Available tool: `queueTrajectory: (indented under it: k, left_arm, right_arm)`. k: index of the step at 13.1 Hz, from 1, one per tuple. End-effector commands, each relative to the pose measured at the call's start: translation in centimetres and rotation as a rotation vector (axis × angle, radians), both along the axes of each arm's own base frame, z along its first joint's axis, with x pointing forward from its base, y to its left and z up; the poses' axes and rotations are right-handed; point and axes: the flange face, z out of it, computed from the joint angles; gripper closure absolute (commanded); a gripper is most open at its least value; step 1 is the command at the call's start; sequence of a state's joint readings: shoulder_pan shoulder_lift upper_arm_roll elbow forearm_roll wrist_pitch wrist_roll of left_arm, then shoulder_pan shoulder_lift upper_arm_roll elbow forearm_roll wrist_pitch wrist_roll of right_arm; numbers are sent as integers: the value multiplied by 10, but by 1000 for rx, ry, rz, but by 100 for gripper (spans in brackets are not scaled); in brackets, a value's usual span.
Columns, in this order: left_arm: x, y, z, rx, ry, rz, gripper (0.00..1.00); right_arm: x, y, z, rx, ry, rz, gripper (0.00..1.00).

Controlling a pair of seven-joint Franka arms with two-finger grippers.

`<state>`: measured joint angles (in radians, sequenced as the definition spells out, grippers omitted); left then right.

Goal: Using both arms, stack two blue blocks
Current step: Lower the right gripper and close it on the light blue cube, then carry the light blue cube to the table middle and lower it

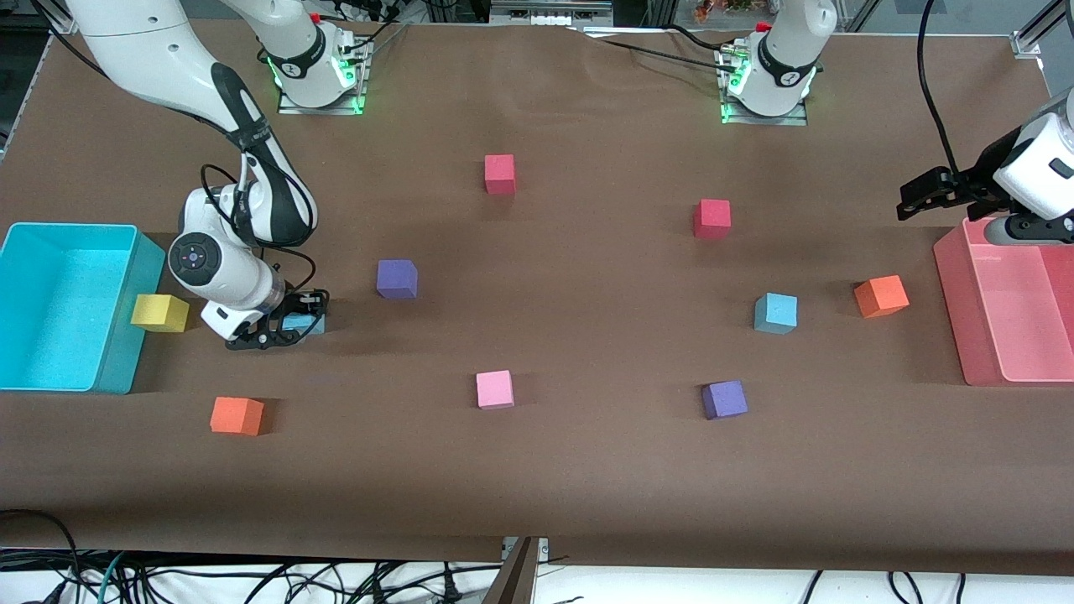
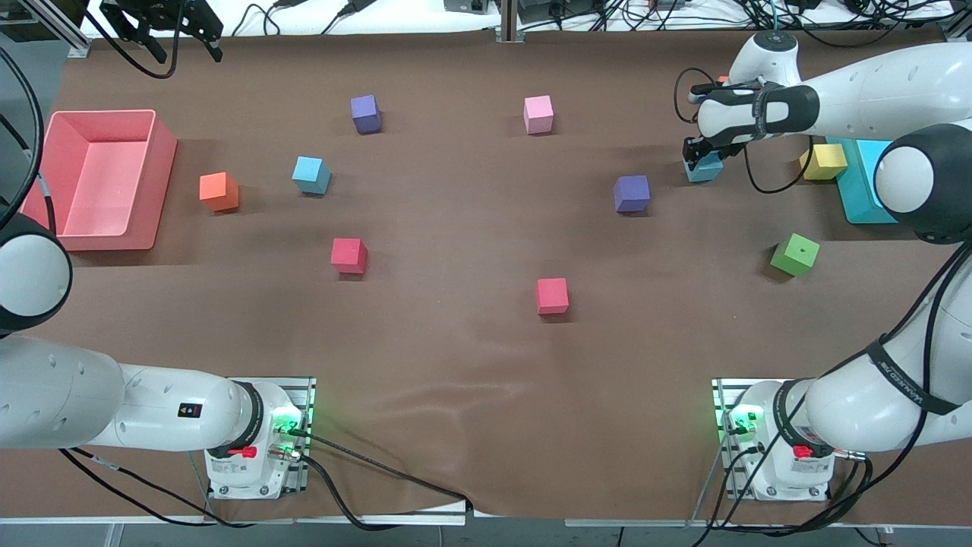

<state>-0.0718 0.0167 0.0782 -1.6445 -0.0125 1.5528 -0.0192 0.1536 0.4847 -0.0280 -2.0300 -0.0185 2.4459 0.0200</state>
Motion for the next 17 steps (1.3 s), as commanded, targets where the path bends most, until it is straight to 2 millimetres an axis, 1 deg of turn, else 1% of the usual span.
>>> queueTrajectory:
  k: [1, 2, 4, 6, 8, 9, 10, 12, 13, 14, 15, 17]
  left_arm:
    - [1, 0, 0, -10, -7, 6, 1]
    - [1, 1, 0, -10, -10, 6, 1]
    - [1, 1, -3, -11, -4, 3, 1]
    - [2, 2, -4, -10, -4, 6, 1]
    - [2, 2, -5, -12, -4, 5, 1]
    - [2, 3, -7, -12, -3, 7, 1]
    - [2, 3, -9, -13, -3, 2, 1]
    - [2, 5, -9, -13, -7, 2, 1]
    - [3, 5, -9, -14, -9, 3, 1]
    - [3, 5, -9, -13, -9, 1, 1]
    - [3, 5, -9, -13, -12, -1, 1]
    - [4, 7, -16, -13, -17, 2, 1]
  right_arm:
    - [21, 10, 26, 8, 51, 6, 100]
    - [32, 16, 45, 22, 76, -5, 100]
    - [50, 37, 85, 66, 108, -9, 100]
    - [58, 67, 114, 87, 113, -27, 100]
    - [57, 114, 136, 80, 139, -42, 100]
    - [56, 143, 146, 70, 151, -56, 100]
    - [54, 177, 152, 59, 153, -63, 100]
    - [35, 252, 153, 43, 141, -80, 100]
    - [27, 282, 147, 39, 141, -89, 100]
    - [14, 320, 140, 35, 136, -74, 100]
    - [2, 353, 134, 35, 129, -66, 100]
    - [-15, 401, 112, 29, 122, -79, 100]
